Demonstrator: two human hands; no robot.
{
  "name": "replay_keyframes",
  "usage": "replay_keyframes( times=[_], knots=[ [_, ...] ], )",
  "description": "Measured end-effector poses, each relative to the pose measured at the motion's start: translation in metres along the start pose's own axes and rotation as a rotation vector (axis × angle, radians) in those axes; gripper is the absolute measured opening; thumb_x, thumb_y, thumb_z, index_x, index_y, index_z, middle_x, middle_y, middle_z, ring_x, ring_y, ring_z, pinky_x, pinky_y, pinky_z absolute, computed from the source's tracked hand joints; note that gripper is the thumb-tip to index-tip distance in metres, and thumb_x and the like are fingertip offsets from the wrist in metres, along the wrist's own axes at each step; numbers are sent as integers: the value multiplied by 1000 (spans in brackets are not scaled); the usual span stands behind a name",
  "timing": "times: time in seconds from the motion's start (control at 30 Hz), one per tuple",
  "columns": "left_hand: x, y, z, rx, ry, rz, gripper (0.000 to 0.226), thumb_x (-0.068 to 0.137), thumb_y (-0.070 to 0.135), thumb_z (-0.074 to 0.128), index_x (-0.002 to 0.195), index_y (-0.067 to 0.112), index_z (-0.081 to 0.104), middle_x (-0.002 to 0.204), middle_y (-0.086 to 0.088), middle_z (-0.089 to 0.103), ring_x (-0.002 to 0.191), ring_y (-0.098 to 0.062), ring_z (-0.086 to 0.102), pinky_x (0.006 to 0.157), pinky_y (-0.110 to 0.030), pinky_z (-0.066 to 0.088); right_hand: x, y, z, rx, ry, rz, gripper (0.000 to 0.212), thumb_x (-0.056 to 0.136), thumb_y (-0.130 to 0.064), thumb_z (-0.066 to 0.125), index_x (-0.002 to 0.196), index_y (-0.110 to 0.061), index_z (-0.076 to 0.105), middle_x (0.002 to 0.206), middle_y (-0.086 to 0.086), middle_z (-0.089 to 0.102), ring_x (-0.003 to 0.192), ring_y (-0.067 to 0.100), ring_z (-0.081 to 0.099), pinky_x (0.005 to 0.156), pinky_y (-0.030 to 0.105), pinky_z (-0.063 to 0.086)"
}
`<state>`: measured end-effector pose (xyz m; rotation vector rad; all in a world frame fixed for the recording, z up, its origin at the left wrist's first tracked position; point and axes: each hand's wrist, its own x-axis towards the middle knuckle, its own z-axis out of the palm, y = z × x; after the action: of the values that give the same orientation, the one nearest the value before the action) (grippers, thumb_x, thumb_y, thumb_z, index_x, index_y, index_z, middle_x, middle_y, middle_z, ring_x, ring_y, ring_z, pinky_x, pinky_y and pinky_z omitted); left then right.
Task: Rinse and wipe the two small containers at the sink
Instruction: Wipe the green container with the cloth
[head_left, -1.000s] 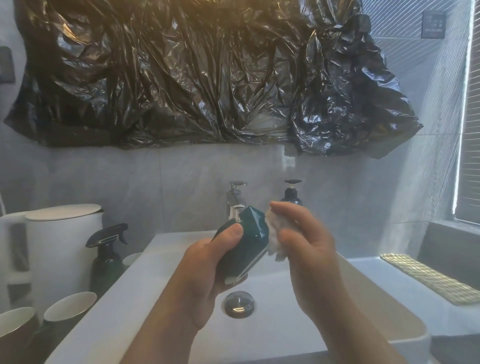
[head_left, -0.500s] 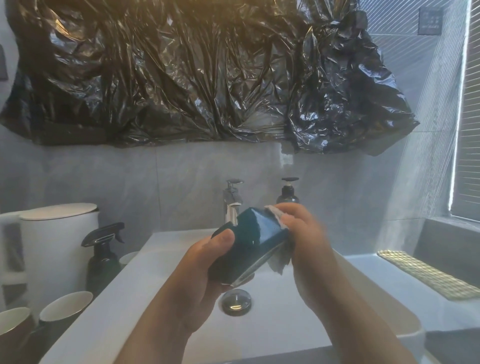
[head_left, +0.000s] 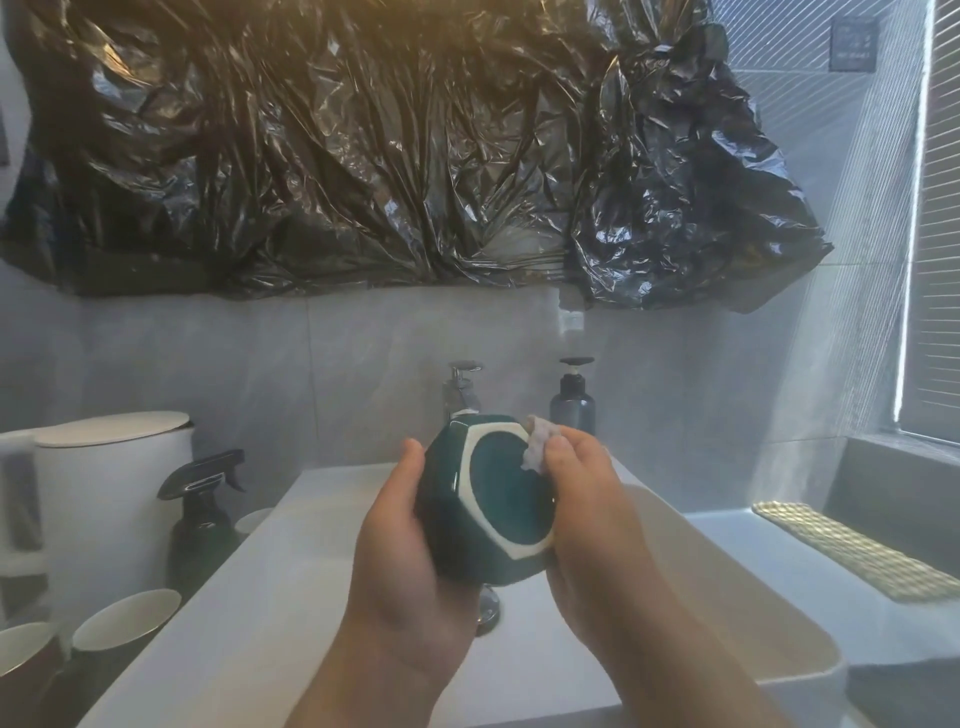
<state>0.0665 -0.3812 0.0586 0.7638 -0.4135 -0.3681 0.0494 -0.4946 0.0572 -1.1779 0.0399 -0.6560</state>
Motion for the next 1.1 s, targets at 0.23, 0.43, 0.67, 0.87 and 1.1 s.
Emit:
replay_keyframes(
  times=[0.23,0.43,0.67,0.87,1.1],
  knots=[
    [-1,-10,1,-236,32,-93,61,83,39,52,129,2,65,124,-28,68,121,-47,60,104,-56,43,-5,-3,1,141,22,64,19,95,-4,45,83,-15,56,68,2,59,52,13,59,40,20,43],
    [14,7,-22,-508,126,-79,53,93,36,45,127,2,66,124,-33,65,121,-52,57,111,-62,34,-11,11,8,-213,-205,-249,20,105,-17,48,106,-14,67,80,-9,69,68,1,59,59,11,45],
    [17,18,-35,-480,235,129,58,93,42,45,135,7,62,135,-25,62,125,-45,58,111,-55,37,-20,30,10,-565,-263,-679,45,82,2,52,116,-21,71,128,-7,60,125,10,56,101,20,45],
    [13,29,-37,-121,151,112,54,74,36,56,110,0,74,119,-27,68,98,-36,68,91,-42,48,-20,23,9,-600,-351,-795,25,93,-26,56,108,-24,75,127,-15,64,124,6,57,99,13,44],
    [8,23,-28,-86,96,-69,63,72,36,56,120,-2,69,115,-22,68,98,-38,65,102,-53,46,-11,24,1,-982,-44,-918,24,96,-34,49,109,-40,69,115,-7,46,104,17,43,96,16,31]
  ],
)
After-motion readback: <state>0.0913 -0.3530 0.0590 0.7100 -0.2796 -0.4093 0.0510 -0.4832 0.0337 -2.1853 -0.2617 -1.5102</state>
